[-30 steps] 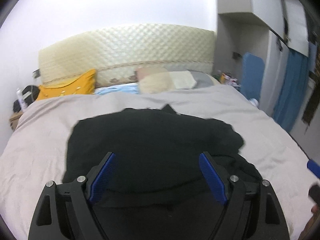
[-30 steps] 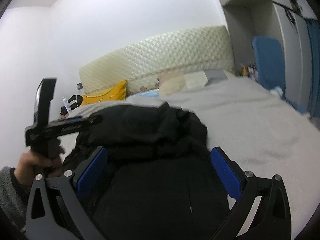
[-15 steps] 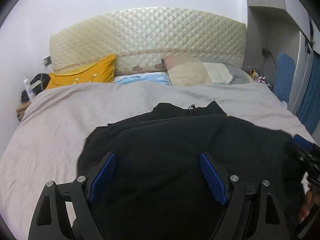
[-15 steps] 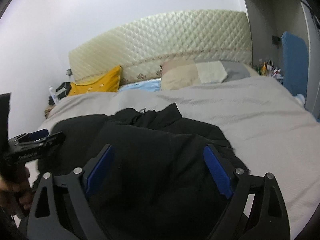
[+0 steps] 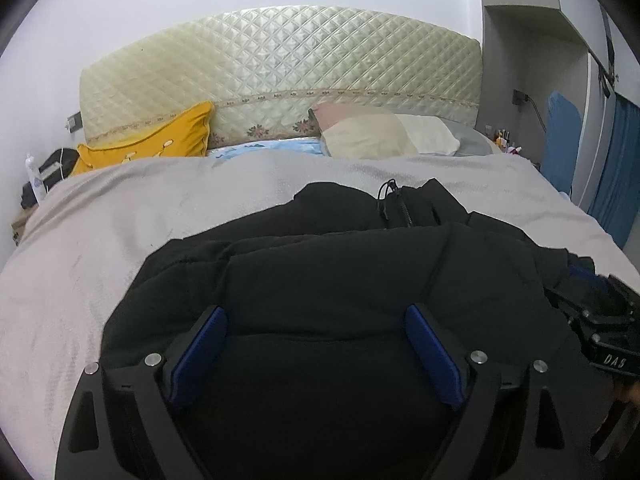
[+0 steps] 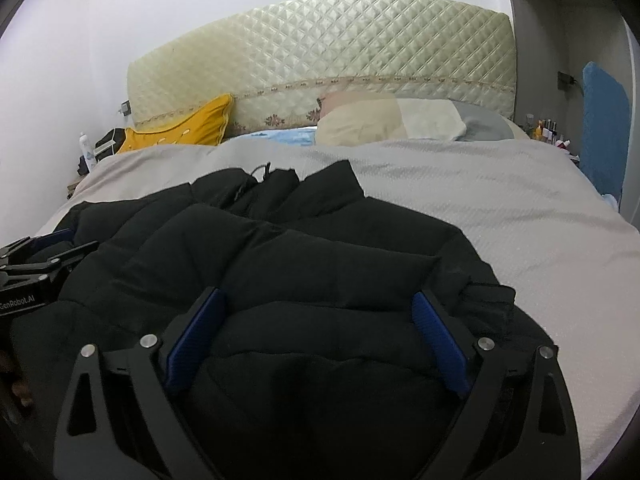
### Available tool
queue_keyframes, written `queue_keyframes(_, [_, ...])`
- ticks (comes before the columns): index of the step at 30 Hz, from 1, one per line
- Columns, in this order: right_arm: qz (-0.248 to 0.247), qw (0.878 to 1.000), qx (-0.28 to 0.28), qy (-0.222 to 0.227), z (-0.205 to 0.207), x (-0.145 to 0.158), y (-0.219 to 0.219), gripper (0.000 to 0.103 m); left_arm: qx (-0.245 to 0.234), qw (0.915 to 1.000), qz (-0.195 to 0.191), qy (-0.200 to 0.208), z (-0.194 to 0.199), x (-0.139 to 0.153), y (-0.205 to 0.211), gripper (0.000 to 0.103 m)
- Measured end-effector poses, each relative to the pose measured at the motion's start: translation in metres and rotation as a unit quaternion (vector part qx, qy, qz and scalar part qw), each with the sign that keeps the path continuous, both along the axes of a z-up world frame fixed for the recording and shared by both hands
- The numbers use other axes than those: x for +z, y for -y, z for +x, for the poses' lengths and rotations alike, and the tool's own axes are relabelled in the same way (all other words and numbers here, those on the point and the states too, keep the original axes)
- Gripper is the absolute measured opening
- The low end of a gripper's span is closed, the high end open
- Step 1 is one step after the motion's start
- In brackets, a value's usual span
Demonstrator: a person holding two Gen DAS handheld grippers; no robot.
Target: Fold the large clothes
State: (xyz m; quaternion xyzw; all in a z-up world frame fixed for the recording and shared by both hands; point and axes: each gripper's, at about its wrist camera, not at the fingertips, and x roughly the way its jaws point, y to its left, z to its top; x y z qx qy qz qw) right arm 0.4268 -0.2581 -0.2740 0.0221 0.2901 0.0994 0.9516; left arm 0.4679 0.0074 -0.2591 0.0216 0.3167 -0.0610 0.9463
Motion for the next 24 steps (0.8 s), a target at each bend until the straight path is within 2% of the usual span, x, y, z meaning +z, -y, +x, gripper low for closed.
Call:
queue_keyframes(2, [-0.004,1.000,-0.003,0.000,0.003,-0.005,-0.002,0.095,0.001,0.9999,-0.012,-0.005,0.007,-0.005,-0.002,0.093])
queue_keyframes(13, [-0.002,1.000,0.000,-0.019,0.029,-0.030,-0.008,0.095,0.012,0.9998,-0.009,0.009,0.024,-0.025,0.004,0.094])
queue_keyframes(19, [-0.020,0.999,0.000,-0.027,0.019,-0.025,-0.012,0.095,0.013,0.9999,0.009,0.004,0.011,-0.010,0.003,0.094])
queue_keyframes(24, [-0.001,1.000,0.001,-0.022,-0.008,0.002,-0.001,0.095,0.024,0.9997,0.008,-0.001,-0.022,0.019,-0.003,0.094])
